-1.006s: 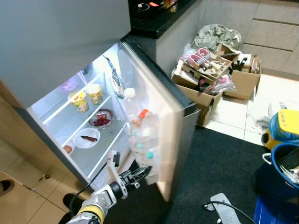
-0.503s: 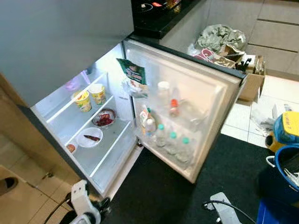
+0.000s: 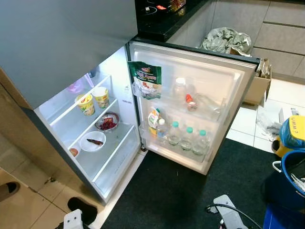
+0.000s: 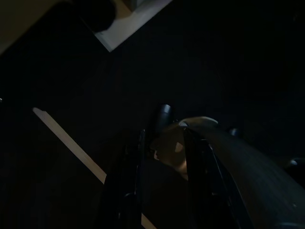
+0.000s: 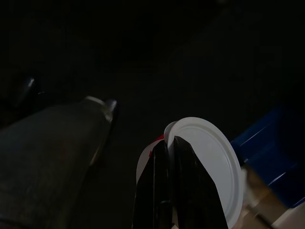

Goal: Restocking fridge

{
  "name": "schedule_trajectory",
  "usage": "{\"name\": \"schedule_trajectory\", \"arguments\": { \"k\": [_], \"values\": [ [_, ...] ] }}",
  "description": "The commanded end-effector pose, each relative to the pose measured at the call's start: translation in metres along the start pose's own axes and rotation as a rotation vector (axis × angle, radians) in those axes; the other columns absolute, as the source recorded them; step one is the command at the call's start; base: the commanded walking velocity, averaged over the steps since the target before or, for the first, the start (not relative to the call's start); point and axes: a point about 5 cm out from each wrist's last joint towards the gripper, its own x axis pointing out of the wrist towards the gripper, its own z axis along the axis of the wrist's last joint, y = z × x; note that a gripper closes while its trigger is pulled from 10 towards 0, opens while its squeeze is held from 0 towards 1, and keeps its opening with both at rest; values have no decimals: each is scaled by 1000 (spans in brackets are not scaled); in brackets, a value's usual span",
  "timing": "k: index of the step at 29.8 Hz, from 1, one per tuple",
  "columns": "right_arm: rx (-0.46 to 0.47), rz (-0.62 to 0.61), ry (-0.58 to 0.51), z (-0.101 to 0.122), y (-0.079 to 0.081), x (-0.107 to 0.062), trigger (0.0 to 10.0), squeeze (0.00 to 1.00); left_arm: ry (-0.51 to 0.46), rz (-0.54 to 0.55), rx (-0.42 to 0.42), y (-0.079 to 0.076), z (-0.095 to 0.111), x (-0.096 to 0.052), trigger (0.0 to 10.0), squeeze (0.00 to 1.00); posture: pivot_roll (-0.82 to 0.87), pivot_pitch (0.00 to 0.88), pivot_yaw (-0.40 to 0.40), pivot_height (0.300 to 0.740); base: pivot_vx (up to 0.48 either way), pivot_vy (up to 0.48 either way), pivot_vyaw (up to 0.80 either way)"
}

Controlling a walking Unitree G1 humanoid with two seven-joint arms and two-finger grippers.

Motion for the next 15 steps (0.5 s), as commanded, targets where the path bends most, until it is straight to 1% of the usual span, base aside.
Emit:
{"name": "schedule_trajectory", "arguments": {
  "k": [1,3,4,6,9,10,11,12,15],
  "values": [
    [-35,-13,-62,14,3,1,10000,0,-5,4,20,-2,1,1,10000,0,-3,0,14,740,0,0,0],
    [-38,-16,-77,17,4,1,10000,0,-10,6,24,-2,3,1,10000,0,-5,0,15,740,0,0,0],
    [17,-12,-114,23,4,1,10000,0,-17,8,38,-2,4,1,10000,0,-5,0,15,740,0,0,0],
    [28,-19,-133,26,4,1,10000,0,-18,8,41,-3,5,2,10000,0,-10,0,20,740,0,0,0],
    [28,22,-115,24,5,1,10000,0,-20,12,47,-3,7,2,10000,0,-11,0,22,740,0,0,0],
    [73,61,-108,22,6,1,10000,0,-20,12,49,-3,7,2,10000,0,-11,0,22,740,0,0,0],
    [73,61,-108,22,6,1,10000,0,-20,12,49,-3,7,2,10000,0,-11,0,22,740,0,0,0],
    [100,91,-104,20,5,1,10000,0,-21,13,59,-4,8,3,10000,0,-13,0,24,740,0,0,800],
    [93,86,-96,17,4,0,10000,0,-22,16,64,-4,9,3,10000,0,-12,0,21,740,0,0,794]
  ]
}}
